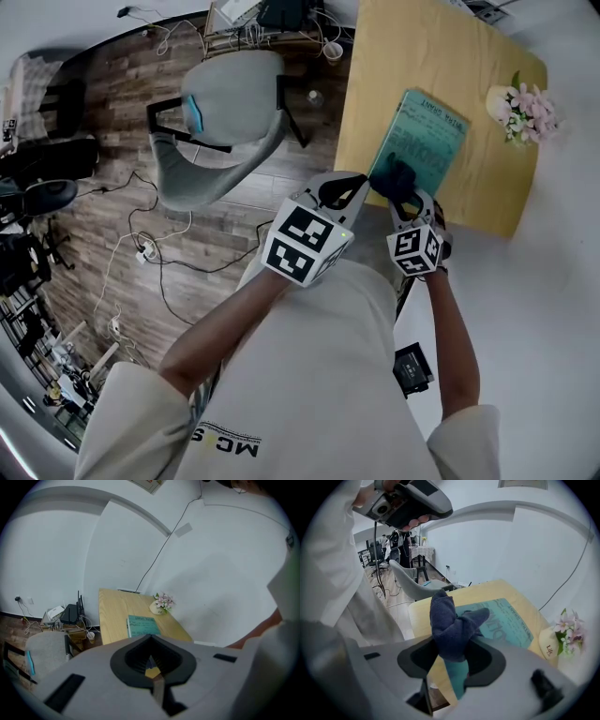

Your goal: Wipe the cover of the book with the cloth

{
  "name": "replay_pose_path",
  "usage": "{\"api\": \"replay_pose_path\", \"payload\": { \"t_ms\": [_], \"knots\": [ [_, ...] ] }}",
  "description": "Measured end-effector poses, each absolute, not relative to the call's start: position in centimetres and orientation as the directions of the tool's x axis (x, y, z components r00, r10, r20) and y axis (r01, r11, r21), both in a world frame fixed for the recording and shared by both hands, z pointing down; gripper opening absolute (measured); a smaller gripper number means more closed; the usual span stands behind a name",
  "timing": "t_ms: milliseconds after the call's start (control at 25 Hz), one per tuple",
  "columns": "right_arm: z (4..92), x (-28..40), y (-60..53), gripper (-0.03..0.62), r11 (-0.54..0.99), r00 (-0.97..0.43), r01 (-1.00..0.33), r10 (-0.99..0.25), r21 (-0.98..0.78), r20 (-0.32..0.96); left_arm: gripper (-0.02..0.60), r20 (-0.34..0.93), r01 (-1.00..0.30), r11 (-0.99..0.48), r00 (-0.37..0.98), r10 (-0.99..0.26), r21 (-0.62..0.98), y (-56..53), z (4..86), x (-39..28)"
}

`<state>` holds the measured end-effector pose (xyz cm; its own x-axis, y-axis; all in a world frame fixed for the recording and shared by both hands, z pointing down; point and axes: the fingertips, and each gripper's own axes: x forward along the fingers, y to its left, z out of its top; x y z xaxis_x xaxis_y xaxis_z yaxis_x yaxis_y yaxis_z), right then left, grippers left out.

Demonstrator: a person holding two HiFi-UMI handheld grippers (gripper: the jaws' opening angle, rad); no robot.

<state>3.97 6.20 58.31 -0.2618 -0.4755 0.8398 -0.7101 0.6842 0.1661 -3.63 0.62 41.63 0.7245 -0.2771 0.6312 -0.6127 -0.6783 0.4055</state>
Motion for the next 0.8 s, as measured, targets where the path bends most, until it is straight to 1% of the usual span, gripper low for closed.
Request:
{"api": "replay_pose_path", "payload": {
  "t_ms": [280,480,720,800],
  "knots": [
    [58.2,2.3,8.6,0.175,0.715,-0.309,-0.692,-0.414,0.096,0.857,0.011,0.626,-0.603,-0.688,0.73,-0.273,0.403,0.7,41.3,-3.8],
    [57.0,0.8,10.4,0.175,0.696,-0.424,-0.714,-0.339,-0.08,0.84,0.011,0.62,-0.591,-0.701,0.737,-0.269,0.399,0.7,40.9,-3.8],
    [54.2,1.0,10.8,0.175,0.612,-0.497,-0.767,-0.374,-0.194,0.784,0.011,0.61,-0.573,-0.725,0.745,-0.268,0.381,0.3,40.2,-3.7],
    [52.7,1.8,10.5,0.175,0.557,-0.522,-0.793,-0.412,-0.247,0.747,0.011,0.604,-0.569,-0.732,0.749,-0.273,0.374,0.0,39.8,-3.6]
  ]
}}
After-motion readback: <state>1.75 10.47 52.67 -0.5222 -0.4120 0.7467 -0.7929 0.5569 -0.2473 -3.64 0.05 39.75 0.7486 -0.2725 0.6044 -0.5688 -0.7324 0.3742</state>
